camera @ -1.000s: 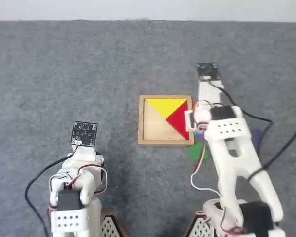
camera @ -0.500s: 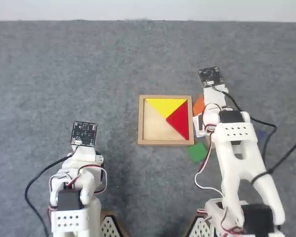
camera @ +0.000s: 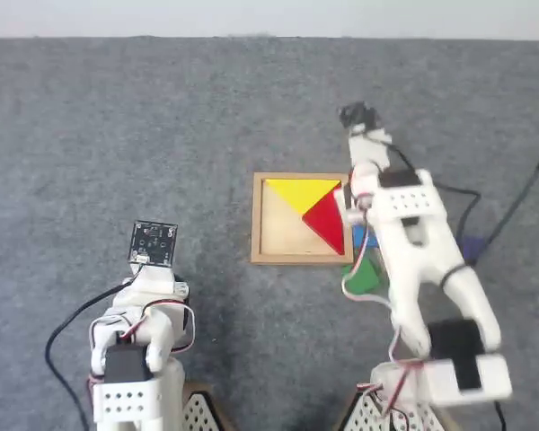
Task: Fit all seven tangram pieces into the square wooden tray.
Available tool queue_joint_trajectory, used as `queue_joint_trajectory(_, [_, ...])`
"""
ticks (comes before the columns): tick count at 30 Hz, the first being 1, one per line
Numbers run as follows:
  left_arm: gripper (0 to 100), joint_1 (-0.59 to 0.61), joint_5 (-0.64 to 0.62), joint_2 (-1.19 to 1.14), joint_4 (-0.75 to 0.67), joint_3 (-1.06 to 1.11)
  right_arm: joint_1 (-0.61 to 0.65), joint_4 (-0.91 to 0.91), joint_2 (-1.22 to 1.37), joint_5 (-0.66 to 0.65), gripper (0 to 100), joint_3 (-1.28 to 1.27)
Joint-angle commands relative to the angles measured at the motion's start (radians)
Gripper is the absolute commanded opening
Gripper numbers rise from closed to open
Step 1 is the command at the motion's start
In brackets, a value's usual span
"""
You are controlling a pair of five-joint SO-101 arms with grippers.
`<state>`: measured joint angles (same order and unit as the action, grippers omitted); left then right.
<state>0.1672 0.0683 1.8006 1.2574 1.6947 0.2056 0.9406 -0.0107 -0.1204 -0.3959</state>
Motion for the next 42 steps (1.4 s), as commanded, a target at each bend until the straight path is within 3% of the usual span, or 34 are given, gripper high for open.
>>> queue_joint_trajectory(1, [2, -0.005, 0.002, 0.017, 0.003, -0.010, -0.001, 0.002, 0.116, 0.071, 30.4, 0.229])
queue_joint_trajectory(13, [2, -0.005, 0.002, 0.017, 0.003, -0.010, 0.013, -0.004, 0.472, 0.072, 30.3, 0.529])
queue_joint_trajectory(19, [2, -0.005, 0.002, 0.017, 0.003, -0.010, 0.007, 0.007, 0.476, 0.080, 30.0, 0.531])
queue_joint_trajectory(24, [2, -0.005, 0.002, 0.017, 0.003, -0.010, -0.090, 0.022, 0.496, 0.157, 19.6, 0.534])
queue_joint_trajectory(30, [2, -0.005, 0.002, 0.017, 0.003, -0.010, -0.067, 0.027, 0.556, 0.146, 28.8, 0.537])
queue_joint_trajectory(34, [2, -0.005, 0.002, 0.017, 0.003, -0.010, -0.059, 0.042, 0.567, 0.140, 28.1, 0.537])
queue_joint_trajectory(42, [2, -0.005, 0.002, 0.017, 0.003, -0.010, -0.217, 0.101, 0.504, 0.135, 27.0, 0.535])
